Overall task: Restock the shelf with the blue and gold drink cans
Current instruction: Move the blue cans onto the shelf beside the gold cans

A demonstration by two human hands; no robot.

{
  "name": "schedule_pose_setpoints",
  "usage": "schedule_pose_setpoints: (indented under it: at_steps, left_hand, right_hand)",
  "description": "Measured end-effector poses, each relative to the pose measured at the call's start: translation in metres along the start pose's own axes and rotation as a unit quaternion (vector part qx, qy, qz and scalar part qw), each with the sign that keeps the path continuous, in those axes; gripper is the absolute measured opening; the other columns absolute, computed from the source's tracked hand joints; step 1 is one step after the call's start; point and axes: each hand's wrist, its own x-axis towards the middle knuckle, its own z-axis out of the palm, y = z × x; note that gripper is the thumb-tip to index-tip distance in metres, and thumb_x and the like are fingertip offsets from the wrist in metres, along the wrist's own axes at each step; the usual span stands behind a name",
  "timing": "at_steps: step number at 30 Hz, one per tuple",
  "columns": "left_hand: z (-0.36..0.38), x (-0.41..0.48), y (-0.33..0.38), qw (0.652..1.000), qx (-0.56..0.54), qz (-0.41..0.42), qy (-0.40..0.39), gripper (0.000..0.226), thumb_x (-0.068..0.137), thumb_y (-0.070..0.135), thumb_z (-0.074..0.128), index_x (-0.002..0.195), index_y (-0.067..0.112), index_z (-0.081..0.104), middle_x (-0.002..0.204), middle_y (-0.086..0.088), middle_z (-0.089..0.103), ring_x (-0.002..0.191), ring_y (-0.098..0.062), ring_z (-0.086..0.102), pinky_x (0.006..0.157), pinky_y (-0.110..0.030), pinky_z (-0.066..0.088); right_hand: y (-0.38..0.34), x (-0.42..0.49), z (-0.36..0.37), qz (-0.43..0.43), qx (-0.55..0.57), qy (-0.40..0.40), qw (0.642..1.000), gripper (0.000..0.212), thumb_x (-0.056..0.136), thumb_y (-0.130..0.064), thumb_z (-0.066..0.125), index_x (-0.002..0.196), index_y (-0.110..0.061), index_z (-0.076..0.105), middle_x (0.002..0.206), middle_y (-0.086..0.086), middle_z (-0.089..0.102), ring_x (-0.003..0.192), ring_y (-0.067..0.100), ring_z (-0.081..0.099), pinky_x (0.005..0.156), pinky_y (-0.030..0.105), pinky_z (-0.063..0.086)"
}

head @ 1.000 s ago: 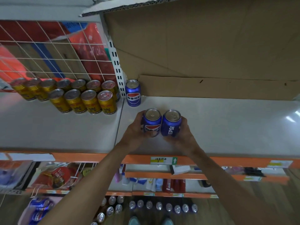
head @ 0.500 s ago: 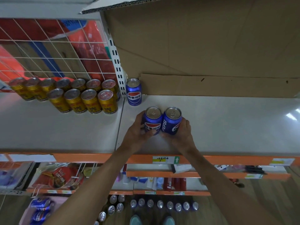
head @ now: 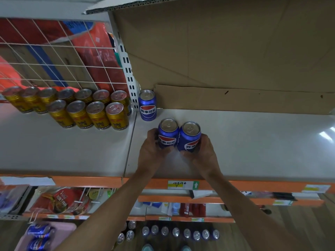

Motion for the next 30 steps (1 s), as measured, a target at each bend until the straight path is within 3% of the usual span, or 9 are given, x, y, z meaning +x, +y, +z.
schedule_pose_setpoints:
  at_steps: [3,7,15,18,22,24,26,30]
  left_hand:
    - [0.006,0.008,0.0,1.0,-0.004,-0.016,0.027,0.064,0.081,0.024,0.082,0.134,0.028,0.046,0.122,0.014,0.062,0.105,-0.002,0.06,0.08,-0.004,0.045]
    - [0.012,0.023,-0.005,0.997,0.002,-0.012,0.07,0.067,0.079,0.025,0.084,0.136,0.024,0.049,0.128,0.005,0.057,0.11,-0.006,0.058,0.094,-0.025,0.05]
    - [0.02,0.049,0.0,0.993,-0.059,-0.011,0.103,0.064,0.083,0.02,0.081,0.136,0.034,0.049,0.124,0.021,0.06,0.117,-0.005,0.06,0.1,-0.027,0.049]
    - [0.024,0.059,0.002,0.992,-0.042,-0.003,0.118,0.073,0.083,0.019,0.081,0.146,0.027,0.044,0.14,0.01,0.055,0.127,-0.01,0.055,0.105,-0.034,0.049]
    - [0.025,0.067,0.006,0.991,-0.009,0.019,0.131,0.082,0.085,0.021,0.079,0.153,0.029,0.034,0.15,0.007,0.044,0.134,-0.015,0.05,0.108,-0.037,0.047]
    - [0.025,0.067,0.006,0.991,0.025,0.026,0.131,0.085,0.085,0.025,0.079,0.154,0.029,0.03,0.152,0.005,0.044,0.135,-0.016,0.049,0.108,-0.043,0.048]
    - [0.021,0.062,0.006,0.984,0.094,0.054,0.14,0.088,0.085,0.03,0.08,0.155,0.028,0.026,0.155,0.0,0.04,0.138,-0.02,0.045,0.108,-0.039,0.046]
    - [0.0,0.06,0.02,0.916,0.299,0.206,0.169,0.084,0.08,0.019,0.083,0.15,0.022,0.037,0.151,-0.009,0.042,0.139,-0.028,0.039,0.109,-0.035,0.035]
  right_hand:
    - [-0.004,0.008,0.004,0.003,-0.007,0.011,1.0,0.065,0.073,-0.035,0.086,0.126,-0.022,0.05,0.118,-0.005,0.06,0.108,0.015,0.059,0.088,0.034,0.054]
    - [-0.006,0.024,0.007,-0.001,-0.001,0.007,1.0,0.066,0.077,-0.039,0.084,0.131,-0.024,0.05,0.123,-0.005,0.061,0.111,0.015,0.06,0.093,0.036,0.054]
    - [-0.005,0.055,0.017,-0.009,0.019,0.003,1.0,0.068,0.078,-0.041,0.079,0.136,-0.025,0.05,0.128,-0.004,0.062,0.115,0.017,0.06,0.098,0.042,0.053]
    - [-0.005,0.069,0.022,-0.013,0.019,0.007,1.0,0.069,0.079,-0.046,0.076,0.138,-0.024,0.049,0.129,-0.003,0.062,0.115,0.016,0.06,0.1,0.043,0.053]
    - [-0.005,0.085,0.024,-0.019,0.004,0.003,1.0,0.07,0.082,-0.036,0.08,0.142,-0.022,0.047,0.134,0.0,0.06,0.12,0.019,0.058,0.102,0.043,0.051]
    - [-0.008,0.086,0.023,-0.026,0.0,-0.006,1.0,0.075,0.081,-0.036,0.081,0.144,-0.024,0.043,0.138,-0.001,0.058,0.124,0.018,0.057,0.104,0.046,0.051]
    - [-0.011,0.083,0.016,-0.055,-0.017,-0.006,0.998,0.083,0.08,-0.038,0.082,0.149,-0.026,0.037,0.144,-0.001,0.052,0.13,0.018,0.052,0.105,0.046,0.05]
    - [-0.029,0.079,-0.013,-0.202,-0.165,0.052,0.964,0.085,0.082,-0.026,0.083,0.151,-0.02,0.033,0.15,0.007,0.043,0.134,0.023,0.046,0.091,0.034,0.052]
